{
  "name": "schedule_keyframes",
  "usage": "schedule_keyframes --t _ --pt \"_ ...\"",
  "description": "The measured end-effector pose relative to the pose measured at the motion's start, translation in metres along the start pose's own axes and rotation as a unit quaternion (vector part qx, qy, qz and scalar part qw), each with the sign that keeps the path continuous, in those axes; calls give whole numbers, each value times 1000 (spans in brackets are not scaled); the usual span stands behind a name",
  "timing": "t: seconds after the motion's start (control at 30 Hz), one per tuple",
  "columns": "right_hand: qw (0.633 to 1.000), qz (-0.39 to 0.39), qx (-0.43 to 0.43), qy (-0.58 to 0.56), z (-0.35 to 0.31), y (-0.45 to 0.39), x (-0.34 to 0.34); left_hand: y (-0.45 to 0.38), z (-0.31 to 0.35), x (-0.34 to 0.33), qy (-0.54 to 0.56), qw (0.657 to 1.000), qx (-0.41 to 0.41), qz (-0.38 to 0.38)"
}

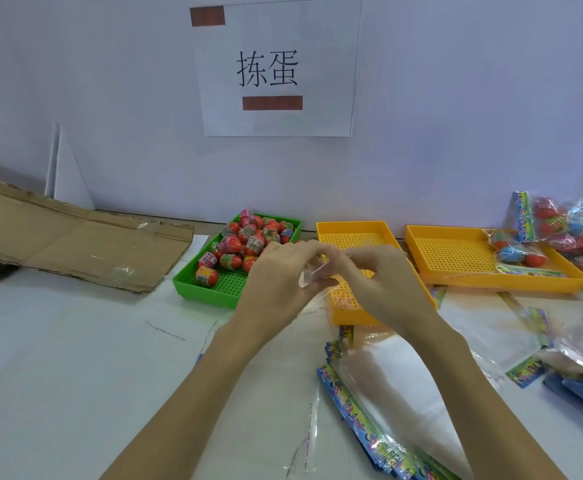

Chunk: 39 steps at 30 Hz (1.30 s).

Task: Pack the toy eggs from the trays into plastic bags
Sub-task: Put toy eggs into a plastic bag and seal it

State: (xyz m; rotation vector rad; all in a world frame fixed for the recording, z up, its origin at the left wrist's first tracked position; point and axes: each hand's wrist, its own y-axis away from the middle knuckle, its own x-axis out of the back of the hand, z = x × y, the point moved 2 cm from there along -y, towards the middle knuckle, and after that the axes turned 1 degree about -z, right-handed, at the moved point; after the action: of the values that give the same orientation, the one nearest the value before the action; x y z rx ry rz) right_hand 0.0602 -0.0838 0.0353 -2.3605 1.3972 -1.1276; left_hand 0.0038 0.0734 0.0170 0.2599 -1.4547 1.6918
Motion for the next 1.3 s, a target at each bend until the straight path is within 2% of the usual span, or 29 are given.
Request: schedule_keyframes --t 0.1,0.2,0.37,0.47,0.57,0.63,0.77,0.87,0.93,1.0,1.13,1.23,1.3 --pt "994 84 -4 -73 -1 -1 10 -2 -10 6 82 993 89 6" --pt "981 161 -20 -104 2 -4 21 0 -19 5 186 964 188 -29" --pt "979 164 -48 -108 10 -7 23 3 -17 -3 265 933 198 -139" --pt "987 124 -75 -69 13 -18 7 6 -15 -5 279 920 212 -177" --pt "992 14 -112 59 17 -46 -19 6 -16 -5 310 899 232 -206" --pt "979 -49 -112 162 19 -69 -35 7 -17 -7 320 882 263 -227" --pt "946 -137 -123 265 25 -104 -62 10 -21 -9 332 861 304 -236" --pt "911 -145 -123 366 28 -112 -74 12 -25 -13 328 853 335 -228" --pt "903 -123 -101 400 31 -113 -75 12 -26 -14 344 842 350 -225" --pt "920 -92 -87 371 33 -111 -71 12 -26 -13 343 841 354 -222" --pt "981 71 -71 165 26 -96 -42 9 -26 -10 364 840 349 -200" --pt "970 229 5 87 14 -65 -16 6 -24 -9 376 844 337 -182" --pt "952 290 57 77 8 -38 -9 5 -24 -8 362 855 332 -168"
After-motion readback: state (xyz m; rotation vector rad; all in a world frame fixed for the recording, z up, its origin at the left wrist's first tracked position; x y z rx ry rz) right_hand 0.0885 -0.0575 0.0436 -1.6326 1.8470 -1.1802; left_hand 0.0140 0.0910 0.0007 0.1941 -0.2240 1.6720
